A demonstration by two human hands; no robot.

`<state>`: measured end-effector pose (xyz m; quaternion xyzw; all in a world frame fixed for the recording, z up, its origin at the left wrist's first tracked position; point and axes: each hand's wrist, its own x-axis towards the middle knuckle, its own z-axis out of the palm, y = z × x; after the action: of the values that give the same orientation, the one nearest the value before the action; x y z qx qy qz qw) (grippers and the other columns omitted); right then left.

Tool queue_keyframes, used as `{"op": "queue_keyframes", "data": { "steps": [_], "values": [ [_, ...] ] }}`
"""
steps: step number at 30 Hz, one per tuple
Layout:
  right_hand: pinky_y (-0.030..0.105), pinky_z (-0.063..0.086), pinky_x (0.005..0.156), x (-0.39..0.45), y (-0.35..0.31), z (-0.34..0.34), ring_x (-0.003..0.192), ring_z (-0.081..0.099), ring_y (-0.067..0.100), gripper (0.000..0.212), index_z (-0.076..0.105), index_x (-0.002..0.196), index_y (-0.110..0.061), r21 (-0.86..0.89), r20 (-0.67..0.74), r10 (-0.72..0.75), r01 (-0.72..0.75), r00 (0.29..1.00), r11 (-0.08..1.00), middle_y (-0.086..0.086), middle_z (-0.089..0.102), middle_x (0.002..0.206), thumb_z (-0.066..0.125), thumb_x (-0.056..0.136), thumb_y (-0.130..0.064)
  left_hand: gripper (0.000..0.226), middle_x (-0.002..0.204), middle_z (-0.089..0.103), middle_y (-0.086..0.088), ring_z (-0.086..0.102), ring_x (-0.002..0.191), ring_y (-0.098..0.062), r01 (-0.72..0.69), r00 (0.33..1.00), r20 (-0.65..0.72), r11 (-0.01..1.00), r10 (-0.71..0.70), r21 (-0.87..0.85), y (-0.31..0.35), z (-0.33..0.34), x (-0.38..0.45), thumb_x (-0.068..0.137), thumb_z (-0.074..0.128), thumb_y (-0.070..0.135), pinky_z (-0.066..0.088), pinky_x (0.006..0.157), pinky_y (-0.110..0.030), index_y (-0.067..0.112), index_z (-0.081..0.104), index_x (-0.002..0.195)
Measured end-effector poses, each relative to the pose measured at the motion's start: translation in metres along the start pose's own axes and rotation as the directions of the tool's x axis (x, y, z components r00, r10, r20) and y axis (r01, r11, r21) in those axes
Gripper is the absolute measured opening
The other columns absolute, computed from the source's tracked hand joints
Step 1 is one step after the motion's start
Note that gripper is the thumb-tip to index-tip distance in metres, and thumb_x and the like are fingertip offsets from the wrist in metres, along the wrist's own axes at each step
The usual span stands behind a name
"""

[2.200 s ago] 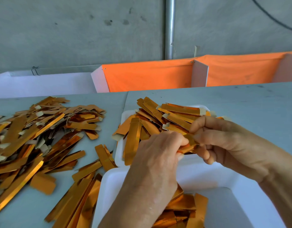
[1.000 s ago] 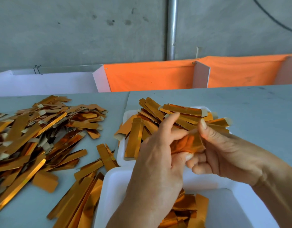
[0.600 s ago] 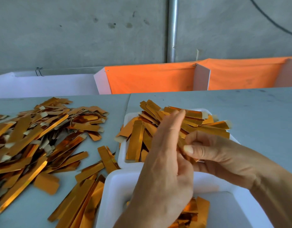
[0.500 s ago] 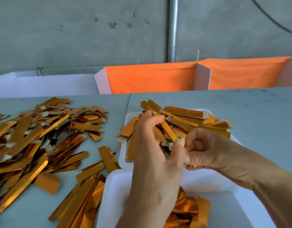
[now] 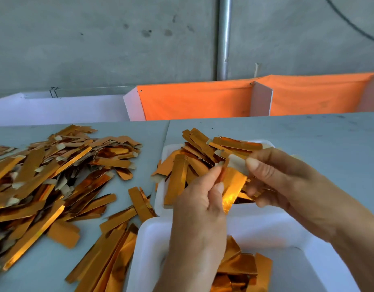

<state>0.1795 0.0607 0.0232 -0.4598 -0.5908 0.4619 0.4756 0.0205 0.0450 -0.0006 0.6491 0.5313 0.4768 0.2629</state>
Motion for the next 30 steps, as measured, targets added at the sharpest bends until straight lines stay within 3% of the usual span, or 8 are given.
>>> {"op": "queue_keyframes", "data": {
  "steps": [3,6,11,16,19,21,23,30],
  "values": [
    [0.020,0.046,0.052,0.001,-0.002,0.000,0.061,0.059,0.012,0.023,0.065,0.079,-0.021,-0.003,-0.074,-0.046,0.046,0.996,0.999,-0.002,0.063,0.068,0.067,0.067,-0.040,0.038,0.104,0.051,0.034,0.045,0.096,0.022,-0.076,0.997,0.031,0.991,0.073,0.113,0.004,0.003,-0.001,0.099,0.040,0.027,0.032,0.080,0.006,0.040,0.048,0.133],
    [0.013,0.046,0.051,-0.002,-0.010,-0.001,0.058,0.060,0.003,0.022,0.065,0.076,-0.031,-0.165,-0.160,-0.136,0.109,0.978,0.980,-0.009,0.065,0.071,0.068,0.060,-0.045,0.042,0.106,0.045,0.028,0.042,0.087,0.017,-0.147,0.989,0.042,0.964,0.141,0.223,0.004,0.005,-0.002,0.099,0.037,0.025,0.029,0.077,0.007,0.038,0.041,0.139],
    [0.022,0.047,0.070,-0.003,-0.011,0.006,0.077,0.064,0.002,0.033,0.065,0.080,-0.034,-0.464,-0.126,-0.087,0.019,0.988,0.885,-0.011,0.068,0.084,0.065,0.055,-0.055,0.052,0.124,0.048,0.021,0.044,0.110,0.004,-0.182,0.983,0.048,0.944,0.176,0.274,0.002,0.008,-0.003,0.099,0.038,0.016,0.034,0.084,-0.002,0.038,0.028,0.145],
    [0.030,0.055,0.070,-0.001,-0.009,0.010,0.071,0.068,0.011,0.015,0.063,0.083,-0.027,-0.462,-0.046,0.041,-0.058,0.998,0.885,-0.005,0.064,0.073,0.075,0.074,-0.031,0.056,0.131,0.043,0.019,0.042,0.117,0.000,-0.199,0.980,0.080,0.936,0.184,0.290,0.005,0.008,-0.004,0.099,0.039,0.015,0.039,0.092,-0.009,0.037,0.023,0.147],
    [0.024,0.051,0.063,-0.001,-0.009,0.011,0.080,0.065,0.005,0.031,0.055,0.087,-0.032,-0.491,-0.148,0.002,-0.076,0.989,0.868,-0.007,0.063,0.092,0.079,0.068,-0.033,0.058,0.132,0.041,0.020,0.042,0.118,0.001,-0.172,0.985,0.075,0.939,0.157,0.298,0.003,0.007,-0.002,0.098,0.039,0.015,0.036,0.089,-0.003,0.038,0.019,0.148],
    [0.023,0.050,0.068,-0.002,-0.012,0.010,0.089,0.062,-0.001,0.031,0.056,0.083,-0.034,-0.480,-0.176,-0.055,-0.037,0.983,0.877,-0.012,0.059,0.104,0.079,0.064,-0.036,0.059,0.130,0.041,0.021,0.042,0.115,0.002,-0.145,0.989,0.068,0.939,0.130,0.311,0.004,0.007,-0.002,0.098,0.039,0.014,0.031,0.078,0.005,0.038,0.018,0.148],
    [0.024,0.048,0.076,-0.004,-0.016,0.012,0.093,0.060,-0.003,0.025,0.060,0.079,-0.034,-0.495,-0.127,-0.049,-0.021,0.991,0.869,-0.018,0.059,0.103,0.074,0.061,-0.043,0.058,0.129,0.041,0.021,0.041,0.112,0.003,-0.135,0.990,0.071,0.937,0.119,0.322,0.004,0.007,-0.002,0.099,0.039,0.015,0.028,0.072,0.006,0.038,0.018,0.148],
    [0.043,0.051,0.093,-0.003,-0.015,0.013,0.098,0.064,0.011,0.014,0.063,0.080,-0.025,-0.498,-0.088,0.049,-0.087,0.995,0.863,-0.009,0.069,0.097,0.076,0.073,-0.028,0.063,0.133,0.039,0.019,0.040,0.118,0.001,-0.150,0.988,0.087,0.923,0.128,0.355,0.003,0.008,-0.002,0.098,0.043,0.013,0.039,0.094,-0.009,0.037,0.015,0.149]
  ]
}}
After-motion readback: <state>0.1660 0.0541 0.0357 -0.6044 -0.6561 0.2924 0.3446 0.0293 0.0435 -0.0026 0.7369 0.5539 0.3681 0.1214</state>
